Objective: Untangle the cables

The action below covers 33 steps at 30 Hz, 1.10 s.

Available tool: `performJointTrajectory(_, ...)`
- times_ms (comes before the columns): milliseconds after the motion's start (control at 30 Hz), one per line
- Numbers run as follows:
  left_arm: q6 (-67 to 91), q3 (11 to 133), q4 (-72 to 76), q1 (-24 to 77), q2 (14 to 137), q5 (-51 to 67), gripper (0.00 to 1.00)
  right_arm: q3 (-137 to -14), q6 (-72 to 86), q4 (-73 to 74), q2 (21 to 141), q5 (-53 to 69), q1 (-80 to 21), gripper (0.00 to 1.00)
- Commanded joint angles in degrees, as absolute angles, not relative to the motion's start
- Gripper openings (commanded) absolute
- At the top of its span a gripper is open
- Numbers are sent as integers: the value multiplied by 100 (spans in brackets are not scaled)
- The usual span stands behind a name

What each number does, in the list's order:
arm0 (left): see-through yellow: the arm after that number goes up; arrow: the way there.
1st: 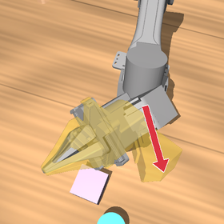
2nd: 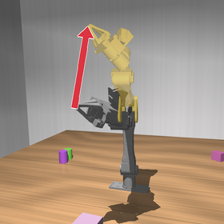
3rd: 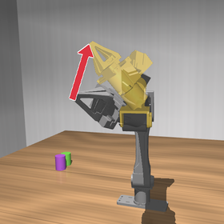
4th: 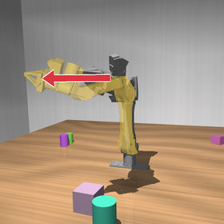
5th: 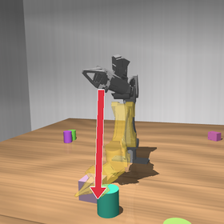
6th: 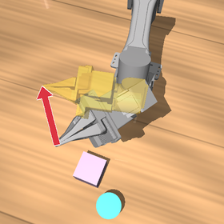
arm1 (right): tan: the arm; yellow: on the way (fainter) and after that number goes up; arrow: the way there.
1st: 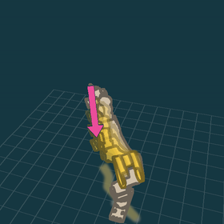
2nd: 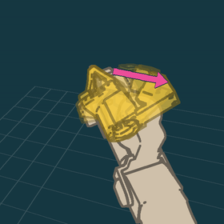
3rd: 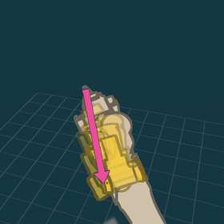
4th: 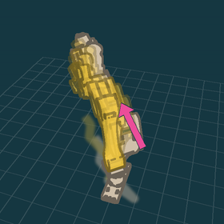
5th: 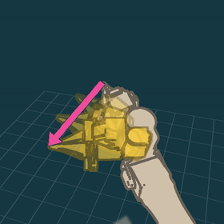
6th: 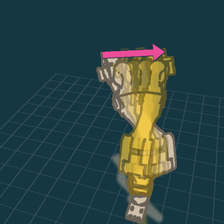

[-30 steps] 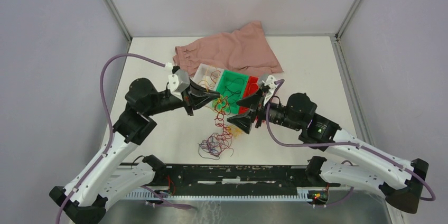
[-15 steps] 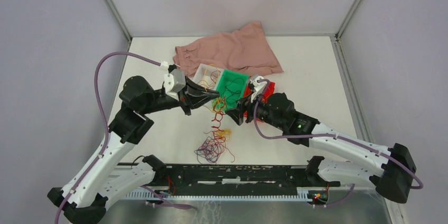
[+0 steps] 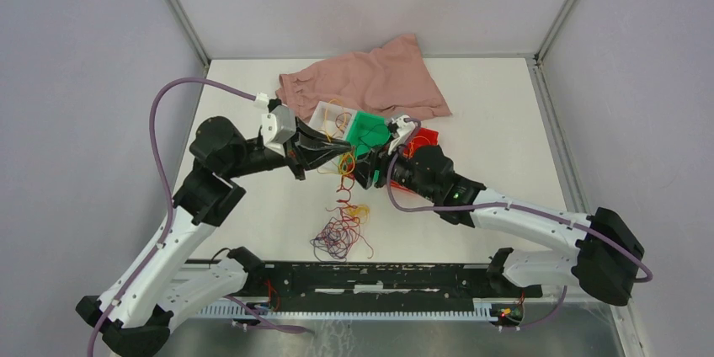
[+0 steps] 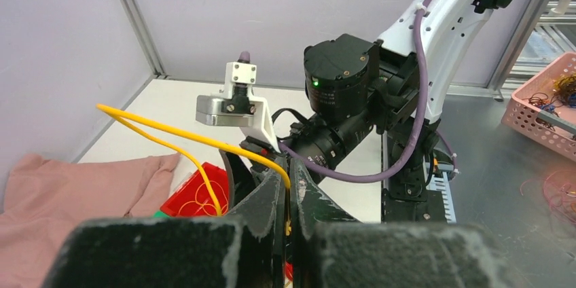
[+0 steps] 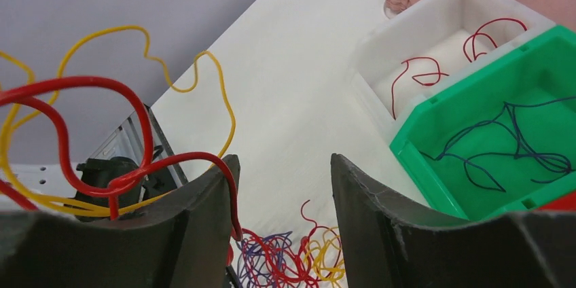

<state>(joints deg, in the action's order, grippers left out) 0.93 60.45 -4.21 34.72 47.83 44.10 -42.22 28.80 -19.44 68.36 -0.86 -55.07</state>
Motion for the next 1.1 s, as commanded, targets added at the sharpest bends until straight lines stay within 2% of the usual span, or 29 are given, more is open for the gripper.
performJointTrajectory(0, -228, 6390, -260, 3453, 4796, 4552, 3, -4207, 3339, -2836, 6989, 36, -5512, 51)
performJointTrajectory(100, -459, 6513, -312, 3454, 4835, 4508, 3, -4127, 3375, -2713, 6990, -87, -5517, 36)
performJointTrajectory(333, -1341, 7251, -704, 3454, 5056, 4361, 3, -3590, 3410, -2702, 6887, -618, -5512, 19)
performJointTrajectory(600, -2275, 8103, -601, 3454, 5301, 3565, 3, -3016, 3425, -2682, 6785, -882, -5514, 16)
performJointTrajectory(833, -3012, 8330, 427, 3458, 5472, 2437, 3, -2742, 3480, -2721, 6834, -833, -5516, 14)
performJointTrajectory(1067, -2877, 8892, 256, 3454, 5881, 2828, 3, -2755, 3455, -2883, 6885, -400, -5514, 17)
